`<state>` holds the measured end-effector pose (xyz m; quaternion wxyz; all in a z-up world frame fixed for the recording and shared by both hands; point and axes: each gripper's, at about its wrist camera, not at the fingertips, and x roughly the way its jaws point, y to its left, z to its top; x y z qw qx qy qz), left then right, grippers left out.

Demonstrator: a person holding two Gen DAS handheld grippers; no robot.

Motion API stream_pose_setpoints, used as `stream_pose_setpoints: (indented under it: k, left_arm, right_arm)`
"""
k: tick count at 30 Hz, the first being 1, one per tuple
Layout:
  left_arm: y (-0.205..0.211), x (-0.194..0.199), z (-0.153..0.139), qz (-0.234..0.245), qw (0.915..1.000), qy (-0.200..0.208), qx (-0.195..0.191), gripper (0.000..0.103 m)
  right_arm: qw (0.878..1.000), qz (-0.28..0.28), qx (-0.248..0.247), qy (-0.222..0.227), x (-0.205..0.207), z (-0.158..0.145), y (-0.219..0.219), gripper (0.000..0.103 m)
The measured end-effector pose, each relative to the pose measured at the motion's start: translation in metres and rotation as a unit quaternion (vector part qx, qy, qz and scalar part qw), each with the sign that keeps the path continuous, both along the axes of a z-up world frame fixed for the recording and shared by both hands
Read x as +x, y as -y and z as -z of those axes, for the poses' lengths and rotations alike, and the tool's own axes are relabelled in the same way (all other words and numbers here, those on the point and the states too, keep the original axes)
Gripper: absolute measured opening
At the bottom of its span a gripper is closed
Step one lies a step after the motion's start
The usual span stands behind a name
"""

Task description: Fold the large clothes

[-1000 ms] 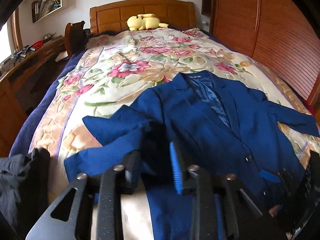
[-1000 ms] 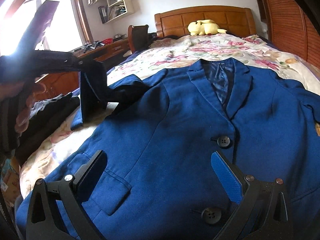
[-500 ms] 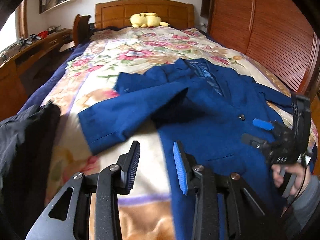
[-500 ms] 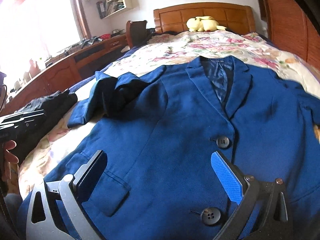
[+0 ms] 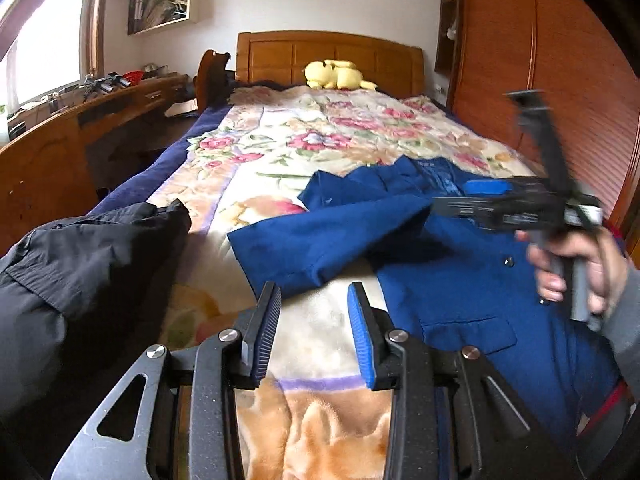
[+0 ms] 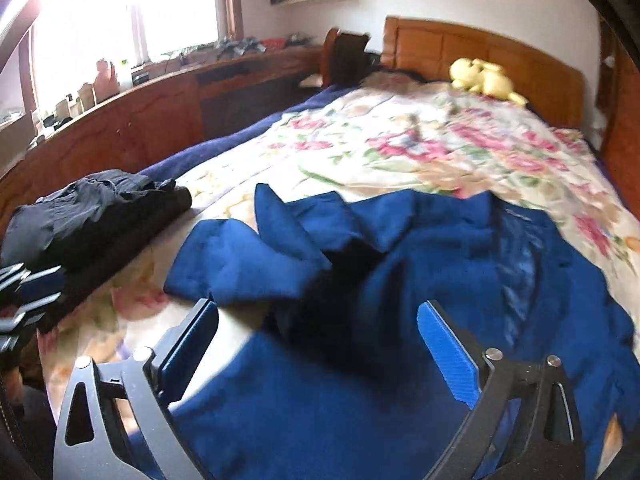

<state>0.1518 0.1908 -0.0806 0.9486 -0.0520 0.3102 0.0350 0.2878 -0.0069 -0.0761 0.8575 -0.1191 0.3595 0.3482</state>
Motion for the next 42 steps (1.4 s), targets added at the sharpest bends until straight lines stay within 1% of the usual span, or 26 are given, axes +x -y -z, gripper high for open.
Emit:
stream_pose_setpoints:
  k: [3,4,5,6,8,9,10,11,13,15,19,21,23,25,26,28,30,32,33,34,35,37,39,42]
  left_arm:
    - [-0.007,-0.003,0.001,-0.006,1.0,0.001,-0.003,0.036]
    - [-0.009,-0.003,0.001,-0.007,1.0,0.002,-0.005,0.036]
    - [-0.01,-0.004,0.001,-0.007,0.9999,0.003,-0.008,0.036]
    - [-0.012,-0.004,0.001,-0.008,0.9999,0.005,-0.012,0.036]
    - [-0.013,-0.004,0.0,-0.009,0.9998,0.008,-0.016,0.036]
    - [-0.012,-0.003,0.0,-0.009,0.9998,0.01,-0.017,0.036]
    - [-0.011,-0.005,0.0,-0.008,0.9997,0.012,-0.017,0.036]
    - [-0.01,-0.005,0.0,-0.004,0.9998,0.013,-0.017,0.036]
    - [-0.006,-0.004,0.0,0.003,0.9998,0.015,-0.013,0.036]
    - [-0.001,-0.001,0.0,0.008,0.9998,0.014,-0.012,0.036]
    - [0.007,0.005,-0.003,0.017,0.9996,0.018,-0.017,0.036]
    - [0.012,0.008,-0.005,0.021,0.9994,0.021,-0.019,0.036]
    - [0.018,0.011,-0.006,0.024,0.9992,0.023,-0.023,0.036]
    - [0.024,0.014,-0.007,0.028,0.999,0.026,-0.025,0.036]
    - [0.028,0.016,-0.008,0.029,0.9989,0.027,-0.024,0.036]
    - [0.035,0.019,-0.008,0.033,0.9988,0.027,-0.024,0.036]
    - [0.041,0.023,-0.007,0.038,0.9986,0.026,-0.024,0.036]
    - [0.046,0.026,-0.007,0.042,0.9985,0.025,-0.023,0.036]
    - [0.048,0.027,-0.007,0.045,0.9984,0.025,-0.024,0.036]
    - [0.05,0.028,-0.007,0.047,0.9983,0.025,-0.025,0.036]
    - [0.051,0.03,-0.006,0.048,0.9982,0.024,-0.027,0.036]
    - [0.054,0.034,-0.005,0.05,0.9982,0.022,-0.027,0.036]
    - [0.055,0.037,-0.005,0.051,0.9982,0.019,-0.026,0.036]
    - [0.055,0.041,-0.005,0.051,0.9982,0.017,-0.026,0.036]
  right_arm:
    - [0.999,-0.011,-0.014,-0.03,0.022,0.012,-0.025,0.091]
    - [0.999,-0.013,-0.021,-0.041,0.028,0.017,-0.031,0.086]
    - [0.998,-0.014,-0.03,-0.052,0.034,0.022,-0.038,0.079]
    - [0.997,-0.014,-0.04,-0.059,0.038,0.027,-0.043,0.074]
    - [0.996,-0.012,-0.065,-0.064,0.046,0.033,-0.051,0.051]
    - [0.995,-0.007,-0.074,-0.065,0.048,0.034,-0.054,0.043]
    - [0.995,-0.004,-0.076,-0.066,0.05,0.036,-0.055,0.03]
    - [0.995,-0.007,-0.07,-0.068,0.051,0.035,-0.054,0.022]
    - [0.996,-0.012,-0.062,-0.062,0.05,0.029,-0.054,0.013]
    - [0.998,-0.007,-0.054,-0.042,0.046,0.018,-0.046,0.01]
    - [0.999,0.024,-0.029,0.001,0.043,-0.011,-0.018,0.008]
    - [0.998,0.059,-0.018,0.025,0.047,-0.024,0.003,0.008]
    - [0.993,0.105,-0.022,0.046,0.055,-0.032,0.027,0.009]
    - [0.987,0.143,-0.037,0.058,0.064,-0.031,0.047,0.009]
    - [0.986,0.155,-0.045,0.053,0.069,-0.027,0.055,0.009]
    - [0.984,0.164,-0.059,0.036,0.077,-0.015,0.068,0.009]
    - [0.981,0.169,-0.086,0.031,0.081,-0.002,0.073,0.013]
    - [0.979,0.17,-0.111,0.034,0.082,0.009,0.068,0.024]
    - [0.978,0.172,-0.116,0.038,0.083,0.012,0.068,0.027]
    - [0.977,0.175,-0.118,0.042,0.083,0.014,0.066,0.038]
    - [0.977,0.176,-0.117,0.043,0.082,0.015,0.066,0.053]
    - [0.979,0.171,-0.105,0.042,0.083,0.018,0.067,0.064]
    - [0.983,0.156,-0.09,0.033,0.083,0.02,0.071,0.065]
    - [0.994,0.094,-0.057,-0.001,0.078,0.028,0.067,0.065]
